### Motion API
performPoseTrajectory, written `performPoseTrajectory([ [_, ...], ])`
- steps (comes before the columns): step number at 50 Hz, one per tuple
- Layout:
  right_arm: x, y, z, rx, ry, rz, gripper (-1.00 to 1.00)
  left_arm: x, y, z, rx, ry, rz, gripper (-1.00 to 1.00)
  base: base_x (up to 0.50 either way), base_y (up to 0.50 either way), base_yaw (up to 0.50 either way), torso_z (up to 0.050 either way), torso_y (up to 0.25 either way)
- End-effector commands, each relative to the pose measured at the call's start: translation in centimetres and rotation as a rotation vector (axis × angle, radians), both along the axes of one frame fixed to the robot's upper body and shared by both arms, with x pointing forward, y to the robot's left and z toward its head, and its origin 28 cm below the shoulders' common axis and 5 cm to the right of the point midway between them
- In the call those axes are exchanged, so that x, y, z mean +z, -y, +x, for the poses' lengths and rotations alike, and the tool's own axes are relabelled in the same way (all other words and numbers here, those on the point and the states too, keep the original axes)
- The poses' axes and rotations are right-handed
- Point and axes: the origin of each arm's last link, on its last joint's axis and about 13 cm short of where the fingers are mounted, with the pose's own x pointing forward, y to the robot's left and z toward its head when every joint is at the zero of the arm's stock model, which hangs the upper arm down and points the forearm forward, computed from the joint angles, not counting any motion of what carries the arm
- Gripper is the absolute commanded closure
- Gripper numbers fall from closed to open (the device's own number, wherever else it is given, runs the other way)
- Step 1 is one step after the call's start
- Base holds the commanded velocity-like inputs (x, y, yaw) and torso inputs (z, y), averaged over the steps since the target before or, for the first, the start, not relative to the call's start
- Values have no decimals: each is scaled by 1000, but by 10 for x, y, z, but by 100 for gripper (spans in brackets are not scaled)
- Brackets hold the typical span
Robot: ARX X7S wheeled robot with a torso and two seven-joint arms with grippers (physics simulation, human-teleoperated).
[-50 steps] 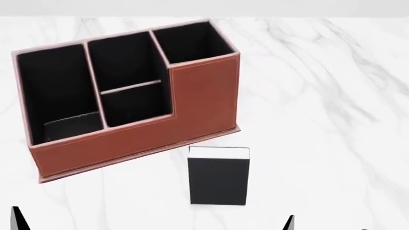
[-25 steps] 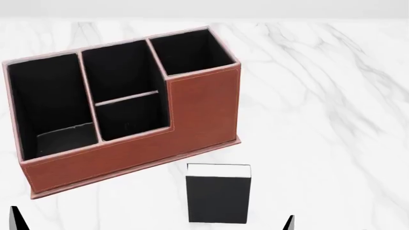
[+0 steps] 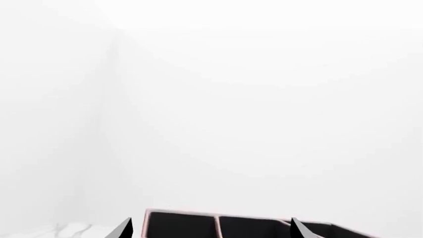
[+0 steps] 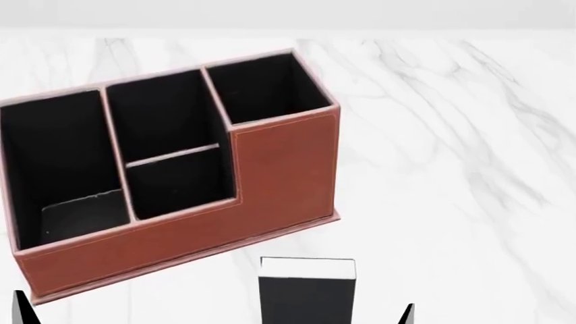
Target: Pick up the book and place it in the back compartment of the caddy.
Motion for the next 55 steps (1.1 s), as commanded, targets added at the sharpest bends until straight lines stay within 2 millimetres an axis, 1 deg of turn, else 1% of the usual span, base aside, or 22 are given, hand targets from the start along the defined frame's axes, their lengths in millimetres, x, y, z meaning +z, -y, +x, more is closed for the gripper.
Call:
performPoseTrajectory([
  [1,0,0,0,0,0,0,-100,0,0,0,-1,-1,-1,-100,129,0,0,0,0],
  [55,-1,0,0,2,3,-3,-100,1,-1,0,5,4,-8,-100,132,0,0,0,0],
])
